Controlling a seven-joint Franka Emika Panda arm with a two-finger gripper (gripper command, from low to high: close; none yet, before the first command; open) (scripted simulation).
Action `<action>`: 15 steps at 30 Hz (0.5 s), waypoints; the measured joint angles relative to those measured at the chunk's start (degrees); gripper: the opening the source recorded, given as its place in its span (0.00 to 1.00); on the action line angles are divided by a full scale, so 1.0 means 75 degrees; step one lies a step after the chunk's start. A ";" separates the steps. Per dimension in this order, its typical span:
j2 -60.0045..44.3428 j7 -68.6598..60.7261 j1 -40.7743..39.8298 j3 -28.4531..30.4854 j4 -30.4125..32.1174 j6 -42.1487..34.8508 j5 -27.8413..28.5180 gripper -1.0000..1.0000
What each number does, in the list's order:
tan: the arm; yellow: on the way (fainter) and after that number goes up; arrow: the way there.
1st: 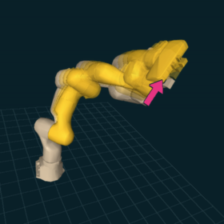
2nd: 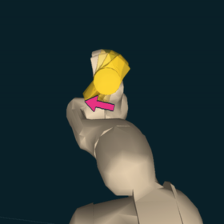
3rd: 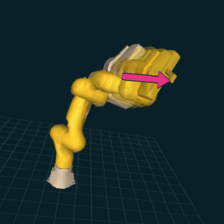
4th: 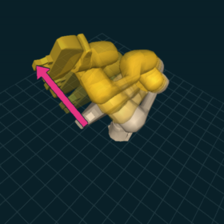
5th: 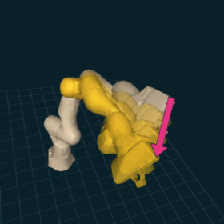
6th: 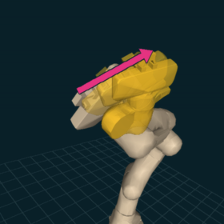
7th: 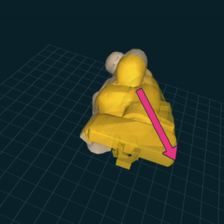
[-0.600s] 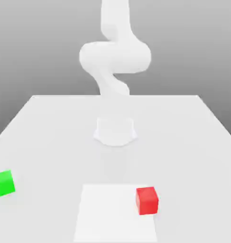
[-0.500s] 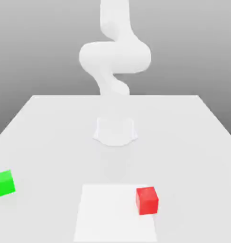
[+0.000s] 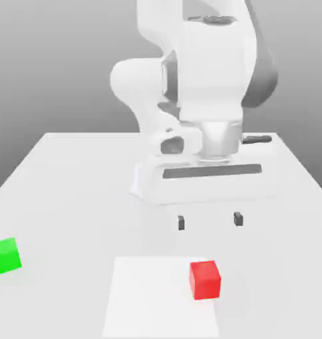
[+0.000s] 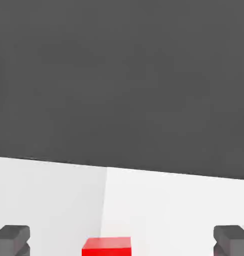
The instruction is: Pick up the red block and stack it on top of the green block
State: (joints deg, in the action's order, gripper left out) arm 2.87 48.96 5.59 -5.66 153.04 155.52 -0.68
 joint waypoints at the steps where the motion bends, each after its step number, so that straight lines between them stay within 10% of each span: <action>1: -0.0278 0.0071 0.0044 -0.0013 0.0137 0.0153 0.0066 0.50; 8: -0.2220 0.0471 0.0346 0.0317 0.0155 0.1660 0.0567 0.50; 9: -0.2414 0.0506 0.0393 0.0373 0.0127 0.1824 0.0610 0.00; 15: -0.2510 0.0546 0.0408 0.0393 0.0112 0.1910 0.0655 0.00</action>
State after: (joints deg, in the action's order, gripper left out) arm -15.96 53.06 8.65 -2.71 153.88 169.84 4.23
